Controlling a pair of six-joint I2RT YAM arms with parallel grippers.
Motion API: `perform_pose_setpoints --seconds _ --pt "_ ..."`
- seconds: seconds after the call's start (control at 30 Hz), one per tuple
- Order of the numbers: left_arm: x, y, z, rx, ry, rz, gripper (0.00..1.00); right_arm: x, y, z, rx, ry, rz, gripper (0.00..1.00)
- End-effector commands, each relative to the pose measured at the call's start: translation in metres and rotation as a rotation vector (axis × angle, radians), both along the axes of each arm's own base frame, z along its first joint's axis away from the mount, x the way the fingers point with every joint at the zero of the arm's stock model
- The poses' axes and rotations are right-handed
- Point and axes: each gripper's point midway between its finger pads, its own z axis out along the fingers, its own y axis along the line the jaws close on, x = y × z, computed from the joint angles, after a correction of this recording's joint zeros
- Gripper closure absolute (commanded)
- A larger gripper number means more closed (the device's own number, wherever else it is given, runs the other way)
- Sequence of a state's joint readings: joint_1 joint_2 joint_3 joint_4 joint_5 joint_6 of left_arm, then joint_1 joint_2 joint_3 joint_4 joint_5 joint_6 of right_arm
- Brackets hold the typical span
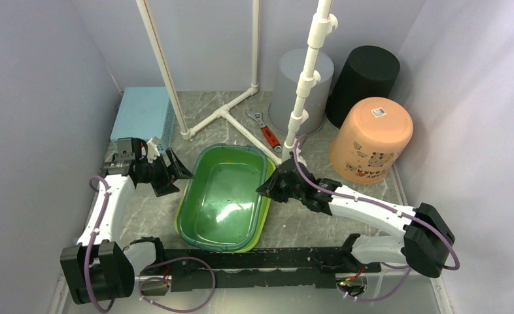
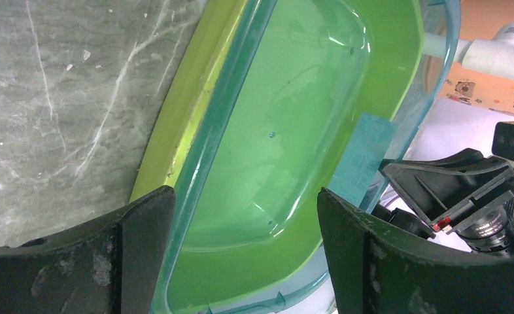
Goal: Turn the large container upside down
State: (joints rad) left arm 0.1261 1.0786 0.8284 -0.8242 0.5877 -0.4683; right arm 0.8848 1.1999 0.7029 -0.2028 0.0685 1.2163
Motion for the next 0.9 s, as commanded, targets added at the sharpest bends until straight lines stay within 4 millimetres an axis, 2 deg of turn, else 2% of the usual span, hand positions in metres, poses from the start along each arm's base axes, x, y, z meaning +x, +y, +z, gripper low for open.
perform_pose_setpoints --seconds 0.0,0.1,0.23,0.37,0.47,0.5,0.63,0.73,0.87 --pt "0.003 -0.009 -0.005 -0.028 -0.003 -0.064 0.16 0.007 0.008 0.022 0.077 -0.032 -0.017 1.00" --pt "0.002 -0.013 -0.017 -0.008 0.046 -0.085 0.17 0.010 0.004 0.006 -0.032 0.011 -0.020 0.89" --pt "0.000 -0.021 -0.026 0.009 0.078 -0.128 0.19 0.008 0.021 -0.013 -0.068 0.057 0.019 0.76" --pt "-0.001 -0.023 -0.029 0.024 0.083 -0.133 0.21 0.009 0.033 -0.024 -0.077 0.065 0.007 0.54" --pt "-0.002 -0.023 -0.030 0.027 0.086 -0.132 0.22 0.011 0.039 -0.026 -0.037 0.055 -0.009 0.52" --pt "-0.001 -0.022 -0.029 0.029 0.085 -0.132 0.22 0.011 0.040 -0.026 -0.022 0.053 -0.012 0.53" --pt "0.001 -0.019 -0.024 0.052 0.066 -0.118 0.23 0.011 0.034 -0.022 -0.025 0.040 -0.048 0.81" --pt "0.006 -0.018 -0.010 0.057 0.012 -0.108 0.20 0.011 0.026 -0.014 -0.033 0.027 -0.066 0.98" --pt "0.016 -0.015 0.017 0.079 -0.086 -0.075 0.15 0.007 0.019 0.004 0.026 0.004 -0.084 1.00"
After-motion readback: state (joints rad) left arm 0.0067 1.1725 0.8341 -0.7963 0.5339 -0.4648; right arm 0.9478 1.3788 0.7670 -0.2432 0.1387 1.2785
